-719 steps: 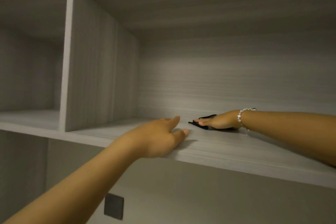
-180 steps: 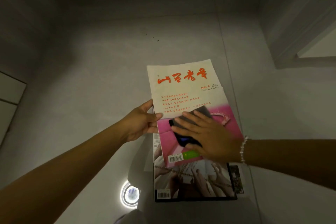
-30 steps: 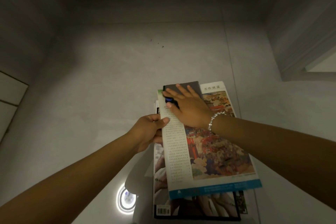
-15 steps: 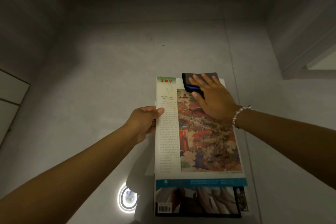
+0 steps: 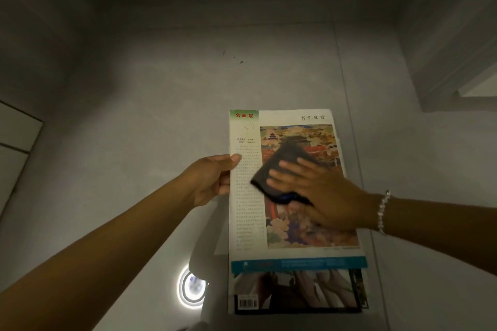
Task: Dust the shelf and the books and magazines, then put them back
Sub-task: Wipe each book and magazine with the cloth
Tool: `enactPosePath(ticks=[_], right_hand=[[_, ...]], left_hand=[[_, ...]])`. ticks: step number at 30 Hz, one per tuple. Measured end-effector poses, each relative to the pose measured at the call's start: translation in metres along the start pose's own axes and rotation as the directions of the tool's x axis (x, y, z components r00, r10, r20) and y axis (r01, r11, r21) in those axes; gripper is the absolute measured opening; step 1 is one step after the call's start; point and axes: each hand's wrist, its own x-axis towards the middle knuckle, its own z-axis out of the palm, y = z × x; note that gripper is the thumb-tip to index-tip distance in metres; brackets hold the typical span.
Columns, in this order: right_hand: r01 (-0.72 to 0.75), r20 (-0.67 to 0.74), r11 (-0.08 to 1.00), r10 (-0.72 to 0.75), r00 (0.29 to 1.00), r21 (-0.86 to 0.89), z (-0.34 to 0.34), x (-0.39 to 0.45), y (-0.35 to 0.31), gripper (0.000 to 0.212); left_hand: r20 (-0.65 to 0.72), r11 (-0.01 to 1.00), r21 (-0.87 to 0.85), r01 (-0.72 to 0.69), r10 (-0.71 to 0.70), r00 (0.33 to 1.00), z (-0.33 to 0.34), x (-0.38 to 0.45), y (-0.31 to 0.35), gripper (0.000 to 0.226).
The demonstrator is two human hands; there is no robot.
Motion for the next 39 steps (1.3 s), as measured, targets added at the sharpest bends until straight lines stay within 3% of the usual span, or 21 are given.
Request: enactPosePath(ticks=[3,5,9,15,17,20,22,25,27,29,32,39], right_hand=[[-0.154,-0.077,0.988,0.152,0.985,-0.015,-0.003,0.013,0.006,0.058],[-0.173,-0.094,0.985,0.172,0.981,-0.006,0.001,0.016,-0.004,0.061],[0.024,-0.006,0.999,-0.023,1.000,0.049,0.009,0.011,-0.036,0.064],[0.307,0.100,0.937,-0.293,0.951,-0.168,0.020,-0.004,-0.041,0.051],[0.259,0.084,0.954,-0.249,0.965,-0.150,0.017,-0.010,-0.025,0.051],[0.008,-0.018,0.996,-0.010,1.000,-0.094,0.005,-0.020,0.006,0.052],[-0.149,-0.088,0.984,0.141,0.986,-0.093,-0.002,-0.026,0.024,0.053],[-0.263,-0.173,0.961,0.246,0.954,-0.085,0.002,-0.030,0.018,0.056],[-0.198,-0.163,0.975,0.181,0.970,-0.096,0.013,-0.036,-0.006,0.056],[-0.037,-0.085,0.987,0.024,0.996,-0.154,0.025,-0.048,-0.025,0.053],[0.110,-0.006,0.979,-0.112,0.994,-0.173,0.023,-0.059,-0.020,0.053],[-0.121,-0.036,0.992,0.120,0.992,-0.020,-0.002,-0.031,0.032,0.055]], left_hand=[[0.023,1.000,-0.006,-0.007,0.007,1.000,0.002,-0.001,0.002,0.031],[0.031,1.000,-0.015,-0.014,0.015,0.999,0.003,-0.001,0.003,0.030],[0.016,0.999,-0.025,-0.040,0.040,0.999,0.004,-0.001,0.001,0.029],[-0.033,0.991,0.056,-0.119,0.121,0.992,0.004,-0.002,-0.005,0.026],[-0.050,0.989,0.077,-0.130,0.134,0.990,0.004,-0.002,-0.006,0.025],[-0.060,0.991,0.051,-0.126,0.129,0.990,0.003,-0.001,-0.008,0.023],[-0.061,0.992,0.016,-0.126,0.127,0.990,0.004,-0.002,-0.009,0.022],[-0.081,0.992,-0.006,-0.129,0.128,0.988,0.005,-0.002,-0.011,0.022],[-0.101,0.992,-0.005,-0.129,0.128,0.987,0.006,-0.001,-0.012,0.022],[-0.108,0.992,0.002,-0.129,0.129,0.986,0.007,-0.001,-0.012,0.021],[-0.113,0.990,0.042,-0.133,0.137,0.984,0.007,-0.002,-0.011,0.019],[-0.127,0.987,0.100,-0.124,0.137,0.982,0.008,-0.002,-0.008,0.017]])
